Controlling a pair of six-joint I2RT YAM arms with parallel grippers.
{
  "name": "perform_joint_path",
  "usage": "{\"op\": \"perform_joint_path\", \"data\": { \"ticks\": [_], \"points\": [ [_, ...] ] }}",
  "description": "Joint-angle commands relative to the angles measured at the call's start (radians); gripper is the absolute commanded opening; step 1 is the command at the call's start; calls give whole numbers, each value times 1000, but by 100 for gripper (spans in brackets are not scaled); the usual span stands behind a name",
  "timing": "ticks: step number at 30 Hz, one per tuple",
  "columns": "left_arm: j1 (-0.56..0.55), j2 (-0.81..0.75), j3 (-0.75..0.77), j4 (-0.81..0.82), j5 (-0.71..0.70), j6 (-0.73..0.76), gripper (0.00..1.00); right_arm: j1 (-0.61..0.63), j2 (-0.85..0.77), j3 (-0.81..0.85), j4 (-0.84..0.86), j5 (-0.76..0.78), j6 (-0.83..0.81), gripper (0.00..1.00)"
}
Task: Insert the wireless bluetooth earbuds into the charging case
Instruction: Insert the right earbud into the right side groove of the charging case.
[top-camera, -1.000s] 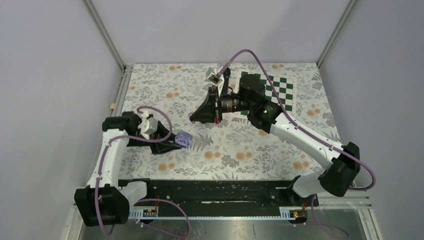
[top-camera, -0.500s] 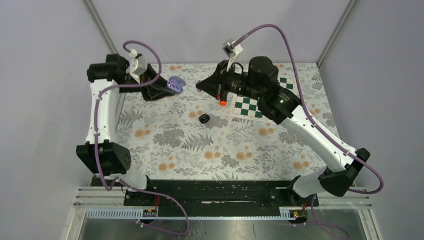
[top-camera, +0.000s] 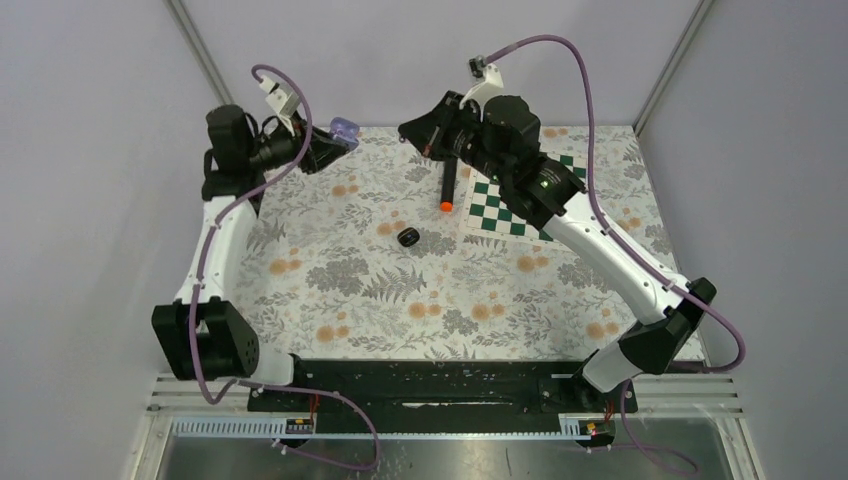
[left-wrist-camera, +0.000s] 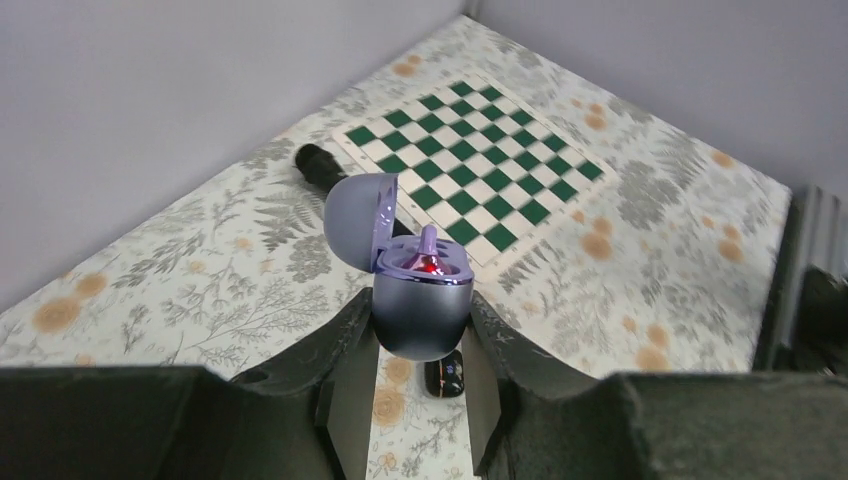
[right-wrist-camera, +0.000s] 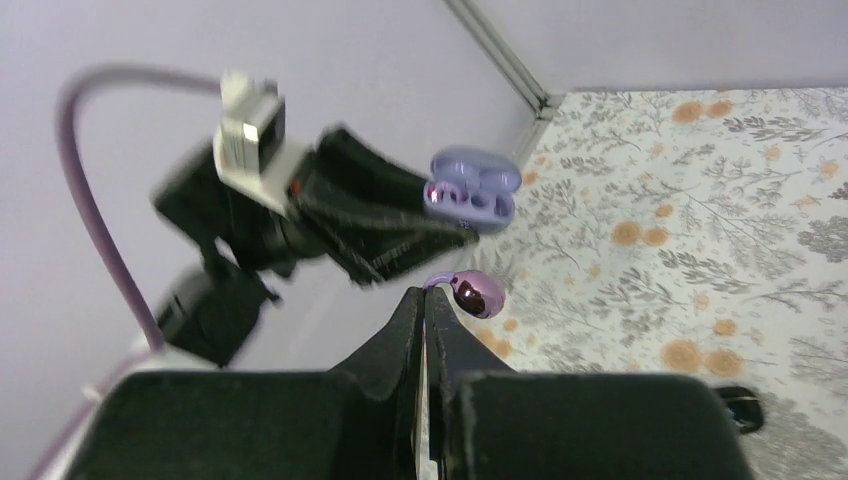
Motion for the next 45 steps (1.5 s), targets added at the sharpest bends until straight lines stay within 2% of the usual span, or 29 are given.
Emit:
{"op": "perform_joint_path", "data": {
  "ticks": [1, 3, 8, 16, 45],
  "points": [
    [-33, -182, -275, 722, -174, -344, 0, -20, 32, 16, 133, 119, 274, 0],
    [-64, -233, -366, 774, -171, -343, 0, -20, 59, 40, 153, 106, 381, 0],
    [-140, -322, -499, 885, -160, -365, 0, -16, 148, 142, 16, 49, 630, 0],
    [-164, -370, -551, 862, -257, -400, 0, -8, 150, 154, -55, 40, 785, 0],
    [-178, -368, -513, 849, -313, -481, 0, 38, 155, 111, -2, 61, 729, 0]
  ]
}}
